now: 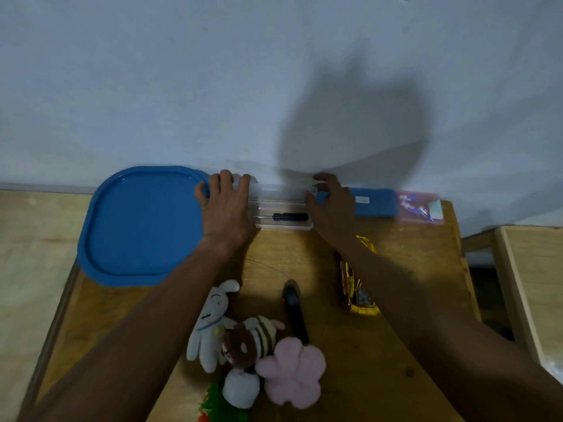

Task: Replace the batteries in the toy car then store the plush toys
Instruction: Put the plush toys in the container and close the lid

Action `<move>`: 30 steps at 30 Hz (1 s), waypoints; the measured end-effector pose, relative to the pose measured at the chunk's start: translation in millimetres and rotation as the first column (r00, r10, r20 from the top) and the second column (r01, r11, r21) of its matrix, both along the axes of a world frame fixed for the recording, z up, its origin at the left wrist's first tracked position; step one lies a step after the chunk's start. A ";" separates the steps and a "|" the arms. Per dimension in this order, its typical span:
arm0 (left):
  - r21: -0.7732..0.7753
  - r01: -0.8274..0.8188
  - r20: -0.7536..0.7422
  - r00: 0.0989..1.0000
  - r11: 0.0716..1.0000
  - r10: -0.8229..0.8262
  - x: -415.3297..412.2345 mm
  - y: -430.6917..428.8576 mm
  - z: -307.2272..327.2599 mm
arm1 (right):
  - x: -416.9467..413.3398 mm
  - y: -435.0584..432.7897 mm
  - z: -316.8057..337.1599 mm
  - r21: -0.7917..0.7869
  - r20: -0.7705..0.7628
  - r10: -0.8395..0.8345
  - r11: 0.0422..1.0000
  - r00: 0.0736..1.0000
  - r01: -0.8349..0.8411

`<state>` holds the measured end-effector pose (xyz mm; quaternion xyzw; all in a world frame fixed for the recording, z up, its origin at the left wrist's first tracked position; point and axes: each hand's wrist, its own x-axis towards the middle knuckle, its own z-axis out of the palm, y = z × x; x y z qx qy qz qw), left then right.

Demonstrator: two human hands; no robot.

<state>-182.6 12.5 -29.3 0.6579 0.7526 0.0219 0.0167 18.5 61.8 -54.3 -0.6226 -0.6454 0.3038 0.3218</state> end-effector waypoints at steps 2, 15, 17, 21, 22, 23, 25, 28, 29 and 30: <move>-0.003 0.023 -0.023 0.999 1.000 -0.023 2.6 -7.7 -0.3 | 6.0 -9.5 -1.7 0.028 0.064 0.052 0.998 0.997 -0.054; -0.066 0.086 0.137 0.988 0.994 -0.076 11.9 -10.3 -13.0 | 21.5 -27.4 -23.0 0.120 0.549 0.173 0.952 0.818 -0.282; -0.049 0.073 0.144 0.988 0.996 -0.065 10.8 -4.4 -16.4 | 19.2 -20.9 -22.0 0.109 0.580 0.168 0.954 0.797 -0.281; -0.008 0.050 0.176 0.983 0.999 -0.048 11.6 3.3 -17.9 | 18.8 -12.8 -22.1 0.110 0.622 0.167 0.949 0.765 -0.296; -0.008 0.044 0.183 0.982 0.999 -0.042 11.4 5.3 -18.3 | 19.1 -11.7 -22.3 0.116 0.622 0.160 0.949 0.767 -0.293; -0.009 0.040 0.191 0.981 0.999 -0.037 10.8 7.3 -18.8 | 19.0 -11.1 -23.0 0.122 0.623 0.153 0.949 0.767 -0.289; -0.015 0.037 0.207 0.978 0.999 -0.033 9.7 10.4 -20.4 | 18.0 -11.2 -23.8 0.147 0.639 0.128 0.948 0.759 -0.283; -0.012 0.028 0.229 0.973 1.000 -0.025 8.8 14.3 -23.8 | 15.5 -11.1 -25.1 0.174 0.660 0.096 0.946 0.745 -0.275; -0.009 0.025 0.233 0.972 1.000 -0.022 8.8 15.3 -24.7 | 14.8 -11.0 -24.8 0.176 0.663 0.093 0.945 0.743 -0.275; -0.006 0.023 0.235 0.972 1.000 -0.021 9.2 16.0 -25.7 | 14.0 -11.1 -24.7 0.177 0.664 0.093 0.945 0.742 -0.277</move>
